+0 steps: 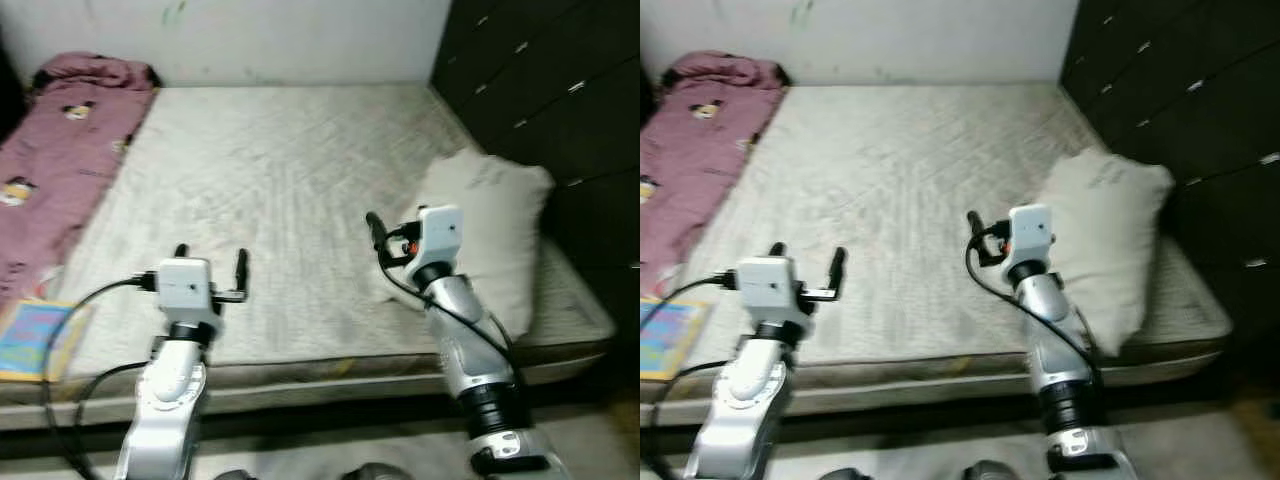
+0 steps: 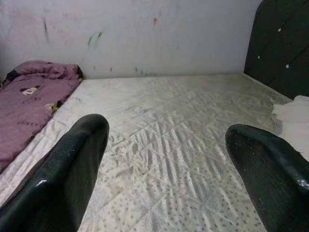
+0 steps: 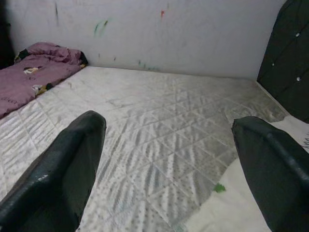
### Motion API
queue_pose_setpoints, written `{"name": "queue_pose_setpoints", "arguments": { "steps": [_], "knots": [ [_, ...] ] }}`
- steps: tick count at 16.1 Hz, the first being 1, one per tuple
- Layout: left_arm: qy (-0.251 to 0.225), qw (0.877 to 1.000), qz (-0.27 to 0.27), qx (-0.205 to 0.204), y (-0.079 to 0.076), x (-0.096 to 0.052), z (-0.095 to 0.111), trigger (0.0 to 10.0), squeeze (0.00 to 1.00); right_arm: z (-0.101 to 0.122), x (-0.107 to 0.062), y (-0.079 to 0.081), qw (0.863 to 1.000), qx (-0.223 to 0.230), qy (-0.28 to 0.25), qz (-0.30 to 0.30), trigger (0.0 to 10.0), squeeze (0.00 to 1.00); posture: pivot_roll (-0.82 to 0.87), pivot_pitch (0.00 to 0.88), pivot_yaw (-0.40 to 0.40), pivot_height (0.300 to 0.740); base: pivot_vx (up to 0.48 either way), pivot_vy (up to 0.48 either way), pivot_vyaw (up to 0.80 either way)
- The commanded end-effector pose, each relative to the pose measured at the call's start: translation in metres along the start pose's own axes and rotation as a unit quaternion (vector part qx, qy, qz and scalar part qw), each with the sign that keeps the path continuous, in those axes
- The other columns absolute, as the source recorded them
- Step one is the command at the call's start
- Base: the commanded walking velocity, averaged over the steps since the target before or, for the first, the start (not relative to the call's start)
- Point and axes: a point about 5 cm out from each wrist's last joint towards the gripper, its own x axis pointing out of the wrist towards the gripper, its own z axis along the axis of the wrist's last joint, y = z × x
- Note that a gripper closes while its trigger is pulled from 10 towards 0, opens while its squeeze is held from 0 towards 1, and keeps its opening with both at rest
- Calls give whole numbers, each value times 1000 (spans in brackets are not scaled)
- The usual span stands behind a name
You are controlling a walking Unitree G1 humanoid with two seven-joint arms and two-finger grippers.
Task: Clean up the room
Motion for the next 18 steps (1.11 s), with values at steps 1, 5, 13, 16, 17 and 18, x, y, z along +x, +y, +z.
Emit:
{"name": "queue_pose_setpoints", "arguments": {
  "steps": [1, 5, 13, 16, 17, 18],
  "knots": [
    [-2, 1000, 4, 5, 2, 1, 2, 10000, 0, 3, 2, 6, 1000, -3, -4, 12, 10000, 0, -63, 0, -6, 740, 0, -285, 0],
    [-2, 1000, 4, 6, 2, 0, 2, 10000, 0, 2, 2, 6, 1000, -3, -4, 14, 10000, 0, -63, 0, -6, 740, 0, -289, 0],
    [-21, 997, 66, 21, 21, -1, 6, 10000, 0, 2, 2, 9, 1000, -7, 1, 23, 10000, 0, -63, 0, -6, 740, 0, -37, 0],
    [-21, 994, 97, 38, 29, -4, 7, 10000, 0, 4, 2, 14, 999, -28, -6, 35, 10000, 0, -61, 0, -7, 740, 0, 0, 0],
    [-5, 991, 125, 54, 32, -4, 5, 10000, 0, 6, 4, 15, 998, -45, -16, 41, 10000, 0, -61, 0, -7, 740, 0, 0, 0],
    [0, 996, 87, 22, 28, -7, 1, 10000, 0, 7, 3, 19, 997, -35, -23, 61, 10000, 0, -52, 0, -8, 740, 0, 0, 0]
  ]
}}
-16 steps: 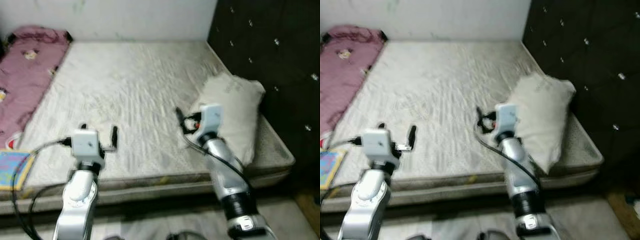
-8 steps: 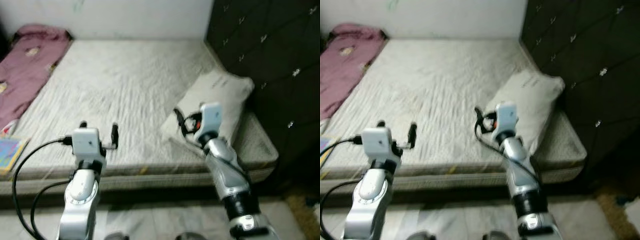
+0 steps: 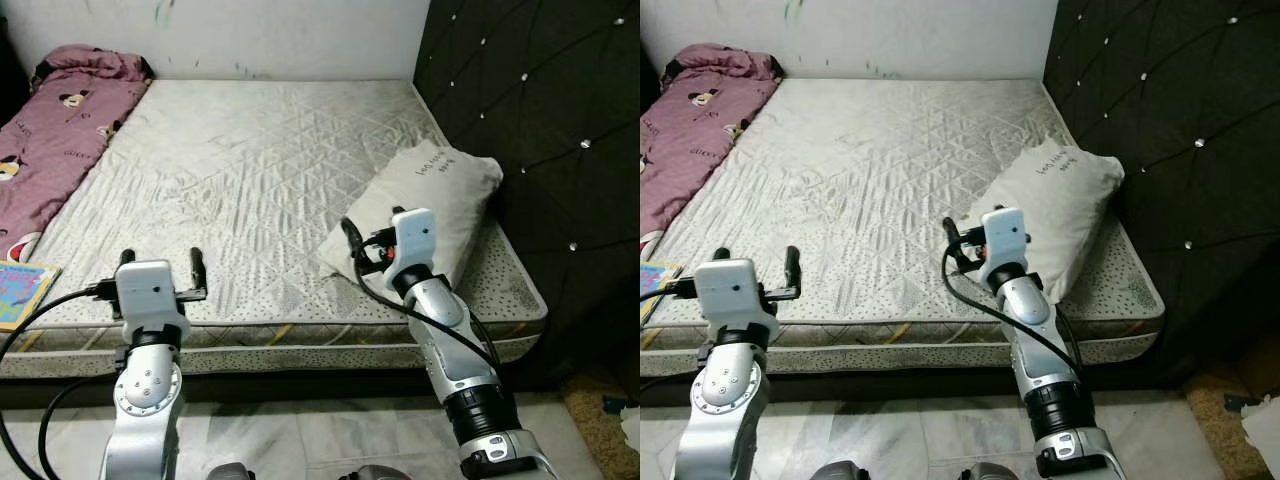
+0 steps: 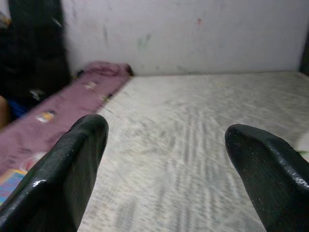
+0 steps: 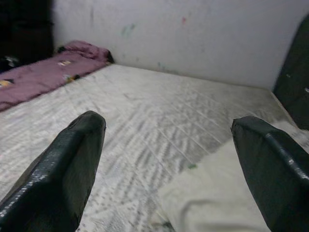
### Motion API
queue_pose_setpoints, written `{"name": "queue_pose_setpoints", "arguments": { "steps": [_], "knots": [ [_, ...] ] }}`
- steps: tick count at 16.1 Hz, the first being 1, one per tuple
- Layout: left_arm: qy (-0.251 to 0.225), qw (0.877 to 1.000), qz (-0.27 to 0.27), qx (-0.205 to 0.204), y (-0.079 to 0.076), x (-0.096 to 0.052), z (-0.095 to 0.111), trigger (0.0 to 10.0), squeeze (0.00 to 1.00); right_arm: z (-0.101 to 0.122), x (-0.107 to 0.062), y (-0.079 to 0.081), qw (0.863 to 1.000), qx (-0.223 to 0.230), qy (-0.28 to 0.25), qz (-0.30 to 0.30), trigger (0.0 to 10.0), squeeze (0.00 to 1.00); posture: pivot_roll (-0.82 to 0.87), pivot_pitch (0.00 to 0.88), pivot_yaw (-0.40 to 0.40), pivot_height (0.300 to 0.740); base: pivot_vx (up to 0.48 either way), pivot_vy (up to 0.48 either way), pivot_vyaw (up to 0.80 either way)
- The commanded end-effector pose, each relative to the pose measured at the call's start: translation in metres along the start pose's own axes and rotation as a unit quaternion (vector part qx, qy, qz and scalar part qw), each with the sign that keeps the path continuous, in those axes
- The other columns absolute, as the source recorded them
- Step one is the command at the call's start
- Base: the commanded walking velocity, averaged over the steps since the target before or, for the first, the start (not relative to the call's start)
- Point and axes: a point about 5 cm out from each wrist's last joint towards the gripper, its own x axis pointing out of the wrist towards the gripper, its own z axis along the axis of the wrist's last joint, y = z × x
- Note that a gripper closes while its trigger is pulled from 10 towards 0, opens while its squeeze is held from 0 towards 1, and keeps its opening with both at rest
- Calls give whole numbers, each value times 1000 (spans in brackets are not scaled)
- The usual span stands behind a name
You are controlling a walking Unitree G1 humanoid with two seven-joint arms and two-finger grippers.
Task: Clean up the room
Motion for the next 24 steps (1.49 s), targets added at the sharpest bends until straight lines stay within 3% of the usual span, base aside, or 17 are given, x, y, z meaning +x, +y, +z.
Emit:
{"name": "queue_pose_setpoints", "arguments": {
  "steps": [1, 2, 4, 9, 14, 20, 24],
  "knots": [
    [4, 1000, -9, -8, 1, -3, 0, 10000, 0, 7, 3, 1, 1000, -10, -13, 7, 10000, 0, -52, 0, -8, 740, 0, 0, 0],
    [11, 1000, -1, -7, 4, -7, -3, 10000, 0, 6, 2, 0, 1000, -18, -13, 0, 10000, 0, -50, 0, -8, 740, 0, 0, 0],
    [30, 999, 11, -8, 9, -17, -13, 10000, 0, -4, -3, -4, 999, 9, 12, -29, 10000, 0, -36, 0, -12, 740, 0, 0, 0],
    [39, 998, 8, -38, 9, -15, -19, 10000, 0, -17, -5, 2, 999, 46, 24, -16, 10000, 0, -34, 0, -11, 740, 0, 0, 0],
    [41, 998, 10, -47, 9, -14, -21, 10000, 0, -19, -4, 4, 999, 45, 26, -3, 10000, 0, -38, 0, -12, 740, 0, 0, 0],
    [36, 998, 7, -54, 8, -13, -20, 10000, 0, -18, -3, 4, 999, 40, 26, 3, 10000, 0, -43, 0, -15, 740, 363, 0, 533],
    [35, 998, 7, -55, 7, -13, -19, 10000, 0, -18, -2, 3, 999, 40, 27, 3, 10000, 0, -46, 0, -14, 740, 394, 0, 0]
  ]
}}
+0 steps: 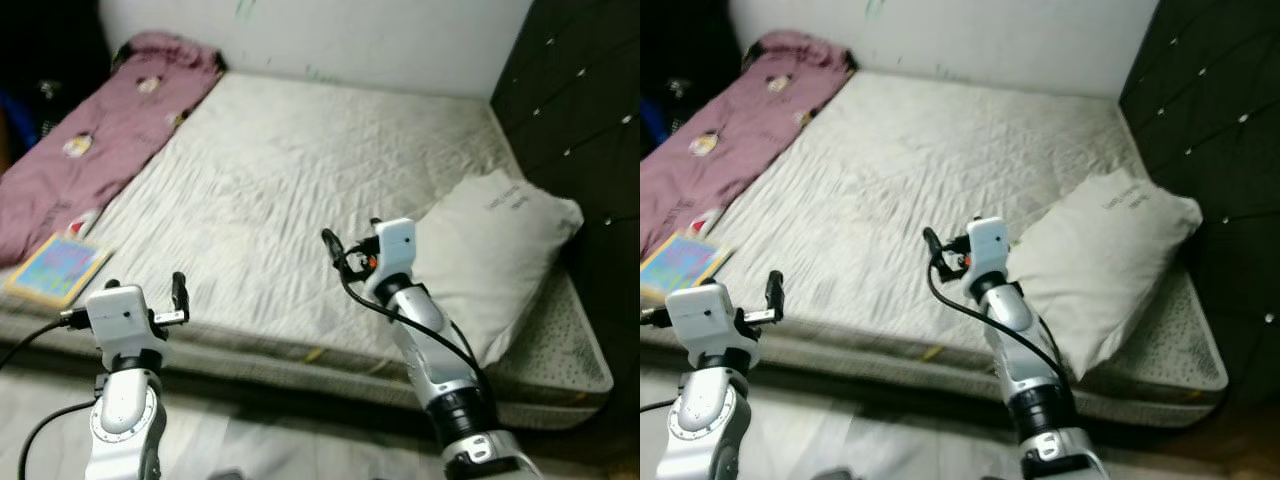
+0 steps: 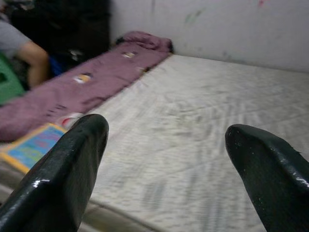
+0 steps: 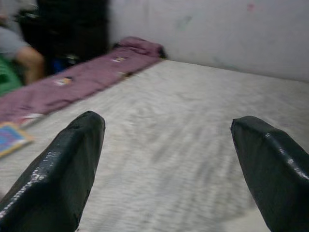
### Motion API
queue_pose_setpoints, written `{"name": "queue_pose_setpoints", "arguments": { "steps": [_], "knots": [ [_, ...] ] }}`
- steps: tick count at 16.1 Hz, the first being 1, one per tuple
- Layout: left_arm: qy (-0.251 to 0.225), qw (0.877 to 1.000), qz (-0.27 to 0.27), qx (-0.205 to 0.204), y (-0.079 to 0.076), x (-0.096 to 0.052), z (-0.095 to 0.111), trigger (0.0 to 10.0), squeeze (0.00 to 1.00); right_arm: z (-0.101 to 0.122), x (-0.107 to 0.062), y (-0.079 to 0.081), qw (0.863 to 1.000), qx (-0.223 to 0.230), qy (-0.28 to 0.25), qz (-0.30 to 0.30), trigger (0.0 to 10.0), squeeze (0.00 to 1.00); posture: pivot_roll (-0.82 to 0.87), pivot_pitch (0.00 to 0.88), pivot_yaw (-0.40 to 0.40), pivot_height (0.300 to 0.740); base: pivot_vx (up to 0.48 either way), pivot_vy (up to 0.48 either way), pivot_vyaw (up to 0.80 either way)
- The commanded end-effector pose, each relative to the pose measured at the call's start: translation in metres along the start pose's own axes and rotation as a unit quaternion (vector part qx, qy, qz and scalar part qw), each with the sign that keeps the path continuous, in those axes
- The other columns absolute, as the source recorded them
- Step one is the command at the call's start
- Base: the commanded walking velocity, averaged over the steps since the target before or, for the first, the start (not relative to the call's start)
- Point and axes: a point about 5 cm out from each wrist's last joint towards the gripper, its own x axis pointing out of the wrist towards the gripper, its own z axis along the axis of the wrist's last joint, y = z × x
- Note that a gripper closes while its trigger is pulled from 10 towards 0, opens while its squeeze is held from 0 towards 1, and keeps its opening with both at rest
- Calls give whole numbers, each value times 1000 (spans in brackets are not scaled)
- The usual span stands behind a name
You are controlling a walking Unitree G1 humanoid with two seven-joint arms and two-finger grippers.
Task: Clean up the room
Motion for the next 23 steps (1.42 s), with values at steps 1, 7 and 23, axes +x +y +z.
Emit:
{"name": "queue_pose_setpoints", "arguments": {
  "steps": [1, 7, 23],
  "knots": [
    [-4, 1000, -10, -1, -4, 1, 2, 10000, 0, 0, 0, -5, 1000, -3, 2, -8, 10000, 0, -46, 0, -14, 740, 401, 0, 0],
    [5, 999, -37, -3, -11, 6, 2, 10000, 0, 0, 0, -7, 1000, -1, 5, -15, 10000, 0, -48, 0, -13, 740, 227, 0, 0],
    [2, 997, -72, 18, -23, 12, 5, 10000, 0, -2, 3, -11, 999, 3, 15, -29, 10000, 0, -44, 0, -16, 740, 0, -147, -409]
  ]
}}
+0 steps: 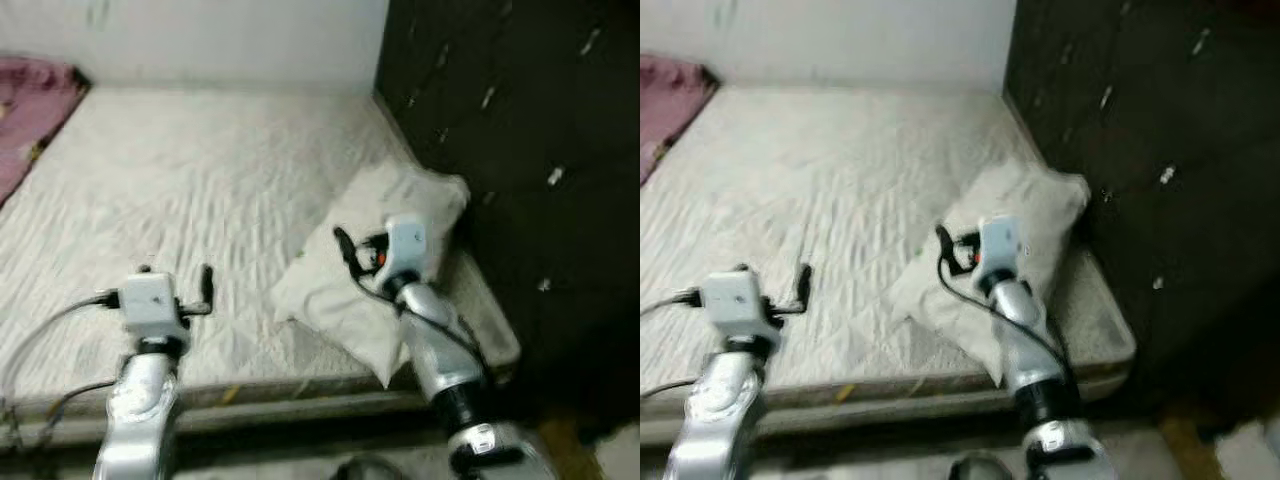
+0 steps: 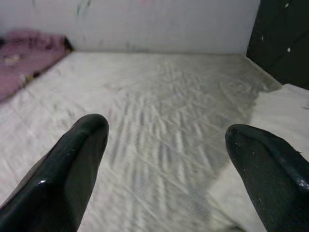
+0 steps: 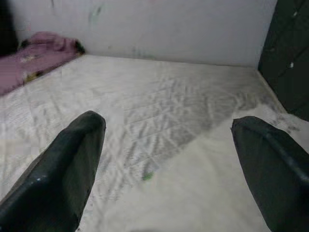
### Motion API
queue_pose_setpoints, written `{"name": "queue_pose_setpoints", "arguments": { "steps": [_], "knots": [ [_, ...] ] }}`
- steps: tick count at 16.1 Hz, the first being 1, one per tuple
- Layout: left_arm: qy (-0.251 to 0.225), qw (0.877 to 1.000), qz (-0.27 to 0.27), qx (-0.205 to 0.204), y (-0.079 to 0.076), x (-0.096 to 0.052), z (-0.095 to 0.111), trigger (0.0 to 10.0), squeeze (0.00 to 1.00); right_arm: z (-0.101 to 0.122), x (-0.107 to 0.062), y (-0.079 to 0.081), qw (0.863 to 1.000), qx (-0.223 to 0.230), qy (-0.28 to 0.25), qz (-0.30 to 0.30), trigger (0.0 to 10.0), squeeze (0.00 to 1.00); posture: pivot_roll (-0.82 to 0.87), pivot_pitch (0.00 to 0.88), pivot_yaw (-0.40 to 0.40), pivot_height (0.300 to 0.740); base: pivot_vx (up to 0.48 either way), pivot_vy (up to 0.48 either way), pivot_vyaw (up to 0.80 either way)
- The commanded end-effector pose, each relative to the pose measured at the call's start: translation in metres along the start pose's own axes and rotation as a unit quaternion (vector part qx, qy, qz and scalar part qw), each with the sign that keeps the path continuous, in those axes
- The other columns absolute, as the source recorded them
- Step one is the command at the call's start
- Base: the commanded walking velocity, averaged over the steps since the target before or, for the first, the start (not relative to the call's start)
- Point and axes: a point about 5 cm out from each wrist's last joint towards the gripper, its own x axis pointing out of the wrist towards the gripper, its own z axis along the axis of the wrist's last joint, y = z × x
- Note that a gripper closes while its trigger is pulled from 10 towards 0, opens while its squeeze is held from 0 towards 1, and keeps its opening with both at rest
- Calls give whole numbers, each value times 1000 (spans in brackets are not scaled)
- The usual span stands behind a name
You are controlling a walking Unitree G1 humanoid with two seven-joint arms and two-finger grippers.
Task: Clean up the room
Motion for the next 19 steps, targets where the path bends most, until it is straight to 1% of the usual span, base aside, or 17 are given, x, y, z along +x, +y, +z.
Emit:
{"name": "queue_pose_setpoints", "arguments": {
  "steps": [1, 5, 8, 9, 12, 19],
  "knots": [
    [-10, 1000, -6, 3, -1, 2, 5, 10000, 0, 0, 0, -3, 1000, -1, 2, -6, 10000, 0, -44, 0, -17, 740, 0, -360, 0],
    [-10, 1000, -3, 2, -2, 2, 5, 10000, 0, 0, 0, -4, 1000, -3, 4, -5, 10000, 0, -45, 0, -21, 740, 0, -368, 0],
    [-11, 1000, -2, -1, -2, 2, 5, 10000, 0, 0, 1, -4, 1000, -3, 5, -5, 10000, 0, -46, 0, -22, 740, 0, 0, 0],
    [-16, 1000, 8, -2, 1, 3, 8, 10000, 0, 0, 1, -4, 1000, -4, 5, -5, 10000, 0, -46, 0, -22, 740, 0, 0, 0],
    [-24, 1000, 8, 4, 0, 4, 11, 10000, 0, 0, 1, -4, 1000, -4, 5, -5, 10000, 0, -46, 0, -23, 740, 0, 0, 0],
    [-28, 1000, 1, -5, -1, 4, 12, 10000, 0, 1, 0, -5, 1000, -5, 4, -6, 10000, 0, -50, 0, -22, 740, 0, 0, 0]
  ]
}}
